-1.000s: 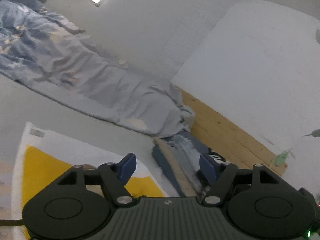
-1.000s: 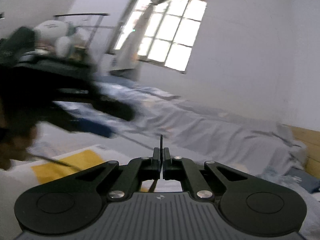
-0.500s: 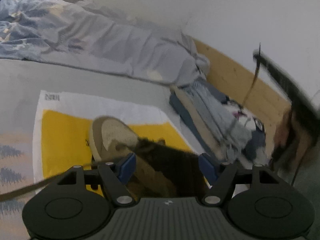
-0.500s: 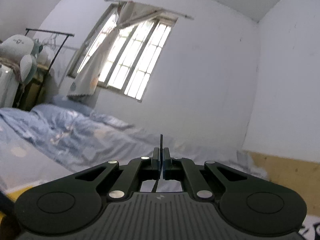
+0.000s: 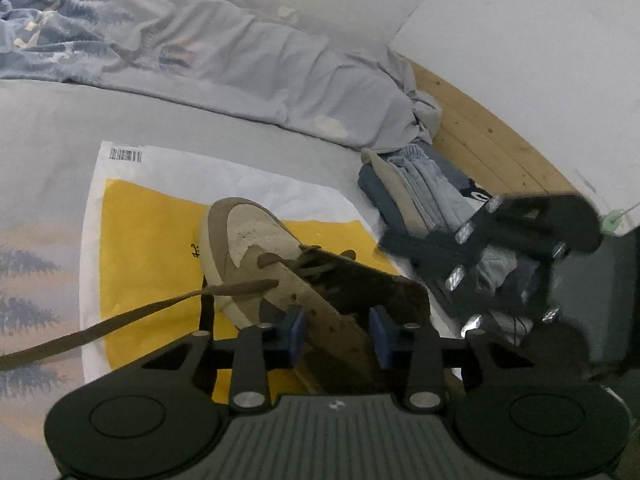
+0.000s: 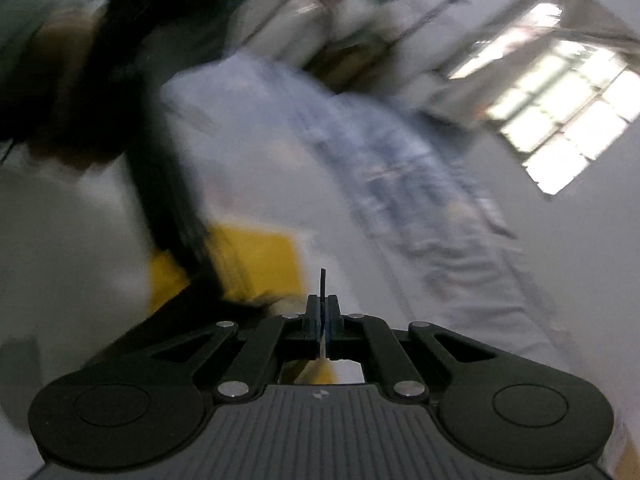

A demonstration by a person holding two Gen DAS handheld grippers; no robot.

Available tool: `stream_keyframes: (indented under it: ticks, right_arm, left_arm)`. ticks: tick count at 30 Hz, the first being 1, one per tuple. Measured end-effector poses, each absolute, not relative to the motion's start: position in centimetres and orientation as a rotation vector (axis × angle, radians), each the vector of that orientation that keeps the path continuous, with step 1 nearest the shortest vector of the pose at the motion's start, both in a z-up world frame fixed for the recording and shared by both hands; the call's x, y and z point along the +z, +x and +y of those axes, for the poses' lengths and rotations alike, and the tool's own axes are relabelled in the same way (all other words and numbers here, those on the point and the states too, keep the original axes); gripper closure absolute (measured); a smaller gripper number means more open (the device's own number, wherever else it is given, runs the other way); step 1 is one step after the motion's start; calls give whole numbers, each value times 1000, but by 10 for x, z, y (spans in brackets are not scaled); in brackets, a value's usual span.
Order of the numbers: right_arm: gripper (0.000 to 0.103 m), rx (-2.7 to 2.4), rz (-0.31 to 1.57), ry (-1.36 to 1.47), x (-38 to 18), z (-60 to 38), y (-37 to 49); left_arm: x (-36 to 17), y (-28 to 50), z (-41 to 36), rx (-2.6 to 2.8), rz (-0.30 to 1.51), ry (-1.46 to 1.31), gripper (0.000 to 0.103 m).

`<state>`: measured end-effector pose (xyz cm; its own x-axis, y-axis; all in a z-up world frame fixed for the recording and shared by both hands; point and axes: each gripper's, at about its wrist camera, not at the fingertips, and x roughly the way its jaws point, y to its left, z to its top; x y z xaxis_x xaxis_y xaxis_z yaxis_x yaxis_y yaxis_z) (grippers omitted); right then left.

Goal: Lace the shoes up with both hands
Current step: 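Lower the open left gripper onto the shoe tongue, then clamp the shoe tongue with the left gripper while the right gripper hovers above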

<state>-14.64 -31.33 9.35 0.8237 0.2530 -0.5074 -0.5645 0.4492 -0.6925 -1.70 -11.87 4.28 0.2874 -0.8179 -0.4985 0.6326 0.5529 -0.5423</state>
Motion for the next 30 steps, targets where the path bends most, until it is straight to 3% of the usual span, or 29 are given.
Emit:
stream_keyframes:
  ticks: [7, 30]
  right_arm:
    - [103, 593, 452, -1134, 47, -297, -142]
    - [103, 578, 435, -1121, 38, -290, -125]
  left_arm:
    - [43, 0, -122, -983, 837, -263, 70]
    - [39, 8, -126, -988, 854, -284, 70]
